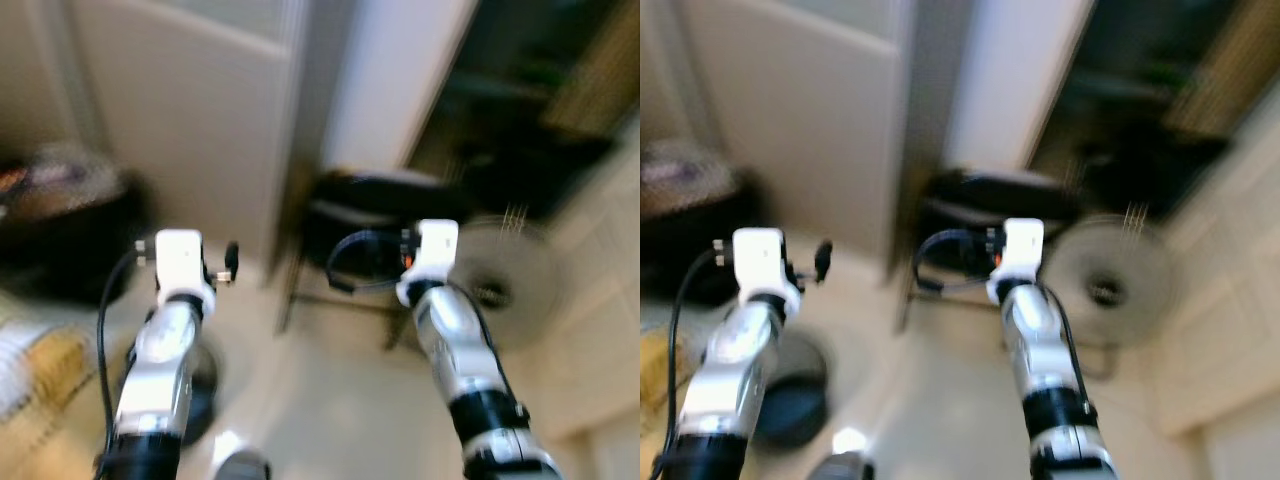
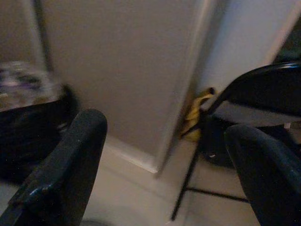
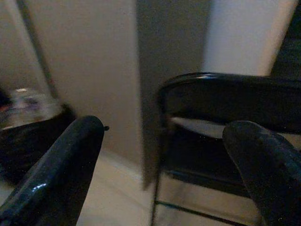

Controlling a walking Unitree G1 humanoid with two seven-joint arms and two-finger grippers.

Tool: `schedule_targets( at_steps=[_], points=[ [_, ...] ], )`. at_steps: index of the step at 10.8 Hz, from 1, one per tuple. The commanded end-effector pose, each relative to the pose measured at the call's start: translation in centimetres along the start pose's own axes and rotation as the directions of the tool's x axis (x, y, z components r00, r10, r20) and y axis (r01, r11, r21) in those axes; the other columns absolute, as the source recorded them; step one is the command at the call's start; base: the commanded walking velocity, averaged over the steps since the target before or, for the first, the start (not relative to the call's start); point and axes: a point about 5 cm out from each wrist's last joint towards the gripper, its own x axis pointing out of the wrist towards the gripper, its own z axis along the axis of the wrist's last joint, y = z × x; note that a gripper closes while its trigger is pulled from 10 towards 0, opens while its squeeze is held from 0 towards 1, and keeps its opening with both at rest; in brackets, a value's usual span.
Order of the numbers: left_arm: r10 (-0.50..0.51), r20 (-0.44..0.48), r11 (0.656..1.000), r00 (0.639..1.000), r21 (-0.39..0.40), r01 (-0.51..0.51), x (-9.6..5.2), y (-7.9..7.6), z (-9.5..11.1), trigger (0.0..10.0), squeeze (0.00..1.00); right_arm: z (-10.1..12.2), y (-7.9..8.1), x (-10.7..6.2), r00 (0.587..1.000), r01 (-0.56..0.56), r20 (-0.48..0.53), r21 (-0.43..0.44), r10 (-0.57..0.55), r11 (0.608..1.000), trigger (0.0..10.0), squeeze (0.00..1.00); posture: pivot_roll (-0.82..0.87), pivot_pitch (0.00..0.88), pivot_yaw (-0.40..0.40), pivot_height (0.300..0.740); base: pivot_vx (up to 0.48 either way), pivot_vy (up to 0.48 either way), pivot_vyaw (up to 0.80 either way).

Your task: Clean up the room

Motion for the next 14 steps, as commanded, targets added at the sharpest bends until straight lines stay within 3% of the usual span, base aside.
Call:
schedule_targets(
  at_steps=[1,2,3,4,6,9,14],
  points=[
    [-0.018,0.014,1.000,1.000,-0.005,0.018,-0.1,-0.9,0.3,10.0,0.00,0.1,-1.0,-0.1,1.000,0.024,0.003,0.008,-0.024,1.000,10.0,0.27,0.23,0.000,-0.168,0.740,0.000,-0.480,0.49],
    [0.059,0.077,0.998,0.995,-0.005,-0.059,-0.4,0.0,1.0,10.0,0.00,0.3,-1.2,-0.1,1.000,0.021,0.019,0.004,-0.022,1.000,10.0,0.27,0.24,0.000,-0.175,0.740,0.000,-0.480,0.49],
    [0.099,0.136,0.995,0.986,-0.013,-0.098,-0.9,0.9,1.7,10.0,0.00,0.9,-2.2,-0.6,0.993,0.093,0.073,-0.015,-0.092,0.996,10.0,0.29,0.25,0.000,-0.186,0.740,0.000,-0.472,0.49],
    [0.101,0.168,0.995,0.981,0.000,-0.103,-1.2,1.3,2.0,10.0,0.00,1.1,-2.8,-1.1,0.988,0.119,0.106,-0.051,-0.113,0.992,10.0,0.36,0.25,0.000,-0.193,0.740,0.000,-0.469,0.48],
    [0.086,0.151,0.996,0.985,-0.028,-0.082,-1.9,1.0,1.6,10.0,0.00,0.7,-2.2,-0.8,0.995,0.070,0.077,-0.053,-0.066,0.996,10.0,0.41,0.27,0.000,-0.200,0.740,0.000,-0.227,0.49],
    [0.121,0.126,0.992,0.985,0.024,-0.125,-2.1,1.7,1.2,10.0,0.00,-0.2,-0.8,-0.5,0.999,-0.001,0.042,-0.029,0.002,1.000,10.0,0.45,0.30,0.000,-0.214,0.740,0.000,0.000,0.49],
    [0.108,0.095,0.992,0.990,0.057,-0.113,-1.9,1.4,0.8,10.0,0.00,-1.6,-1.1,-1.1,1.000,-0.010,-0.004,-0.046,0.010,0.999,10.0,0.51,0.30,0.000,-0.214,0.740,0.077,0.000,0.49]
  ],
)
